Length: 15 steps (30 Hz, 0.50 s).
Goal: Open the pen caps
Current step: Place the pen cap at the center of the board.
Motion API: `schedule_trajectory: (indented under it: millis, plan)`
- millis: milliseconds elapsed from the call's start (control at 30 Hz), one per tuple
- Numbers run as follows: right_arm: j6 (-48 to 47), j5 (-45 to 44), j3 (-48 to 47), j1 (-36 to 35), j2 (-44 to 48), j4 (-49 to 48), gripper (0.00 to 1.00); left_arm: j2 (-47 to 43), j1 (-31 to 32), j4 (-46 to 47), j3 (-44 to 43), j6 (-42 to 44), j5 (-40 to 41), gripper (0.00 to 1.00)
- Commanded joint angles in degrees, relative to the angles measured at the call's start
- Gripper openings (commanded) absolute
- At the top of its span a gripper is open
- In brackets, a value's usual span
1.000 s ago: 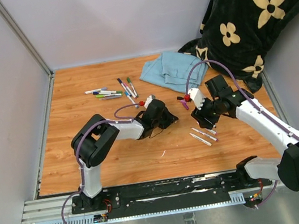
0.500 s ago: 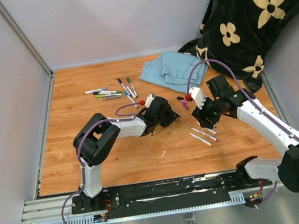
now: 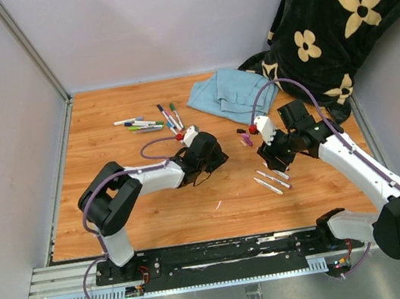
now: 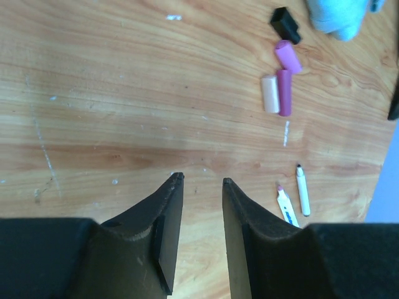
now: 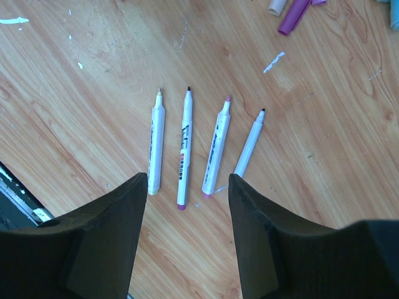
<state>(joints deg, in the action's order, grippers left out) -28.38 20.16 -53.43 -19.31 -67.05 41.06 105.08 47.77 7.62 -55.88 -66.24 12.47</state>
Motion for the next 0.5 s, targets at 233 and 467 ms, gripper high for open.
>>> schedule_trajectory:
  millis: [233, 467]
  plan:
    - [-0.7, 3.0, -0.3, 1.5, 2.2, 0.9, 0.56, -19.9, 0.2, 10.6, 11.9, 24.9, 6.1, 0.47]
    - [-1.7, 5.8, -0.2, 1.5, 4.8, 0.4, 0.56, -31.6, -0.7, 10.8, 19.2, 33.3, 13.9, 0.78]
